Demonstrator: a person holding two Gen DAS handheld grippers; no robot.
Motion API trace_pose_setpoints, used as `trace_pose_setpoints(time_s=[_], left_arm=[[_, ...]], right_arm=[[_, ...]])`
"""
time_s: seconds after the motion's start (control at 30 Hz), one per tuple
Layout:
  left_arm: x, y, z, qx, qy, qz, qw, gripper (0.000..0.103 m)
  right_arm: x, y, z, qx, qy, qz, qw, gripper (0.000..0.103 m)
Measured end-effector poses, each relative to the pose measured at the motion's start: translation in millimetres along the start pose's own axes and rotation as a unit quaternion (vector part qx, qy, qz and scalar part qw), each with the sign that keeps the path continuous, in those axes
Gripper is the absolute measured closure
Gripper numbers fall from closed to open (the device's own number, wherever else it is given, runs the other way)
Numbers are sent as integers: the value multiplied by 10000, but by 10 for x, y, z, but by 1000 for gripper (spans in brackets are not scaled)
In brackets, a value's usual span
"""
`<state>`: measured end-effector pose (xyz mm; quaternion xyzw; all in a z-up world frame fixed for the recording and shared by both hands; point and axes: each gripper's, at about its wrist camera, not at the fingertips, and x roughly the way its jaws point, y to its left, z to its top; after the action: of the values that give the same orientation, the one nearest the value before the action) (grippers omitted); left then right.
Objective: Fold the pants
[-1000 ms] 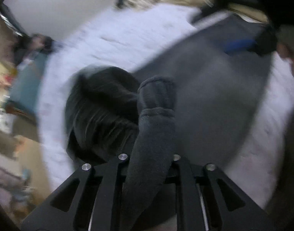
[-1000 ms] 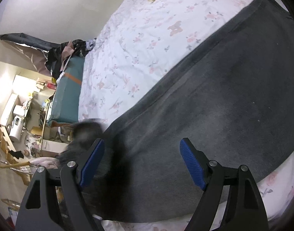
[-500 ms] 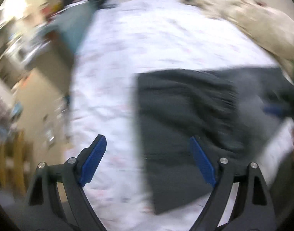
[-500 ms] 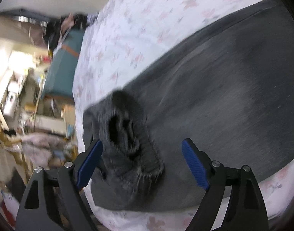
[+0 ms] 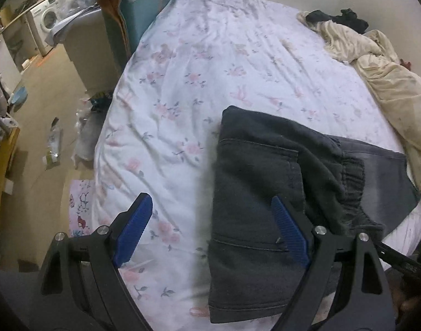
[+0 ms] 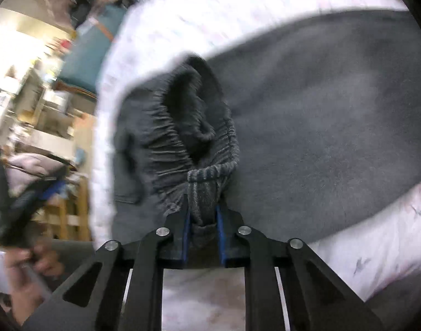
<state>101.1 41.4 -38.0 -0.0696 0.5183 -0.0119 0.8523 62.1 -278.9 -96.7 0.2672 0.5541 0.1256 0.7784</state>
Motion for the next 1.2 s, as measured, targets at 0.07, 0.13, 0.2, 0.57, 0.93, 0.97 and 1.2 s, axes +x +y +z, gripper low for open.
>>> trace_pose_setpoints(time_s=[0.07,0.13,0.2,0.57,0.93,0.97,1.2], left_arm=[[-43,-9,0,-72,42,-149,9999,17],[-59,-16,-6,-110,96,-284,9995,17],[-75,-15,-10,-119,96,-311,9994,17],[-46,-30,-58,7,84,-198,9998,17],[-83,-170,-42,-82,200,-1212,9924,17],[-109,-235,-18,-102,302,-1516,9879,17],[-110,-837,199,117,862,-2130,9732,17]], right_arm=[[50,-165,-67,472,265,-257,9982,85],[225,-331,-116,716,631,-615,9935,78],[275,-454,-134,926,767,-750,9899,55],[455,190,625,-973,44,-644,9932,25],[140,701,335,-2165,-488,933,9706,90],[161,766,320,-2282,-463,1057,9668,90],[211,1000,99,-3180,-322,1186,9401,90]])
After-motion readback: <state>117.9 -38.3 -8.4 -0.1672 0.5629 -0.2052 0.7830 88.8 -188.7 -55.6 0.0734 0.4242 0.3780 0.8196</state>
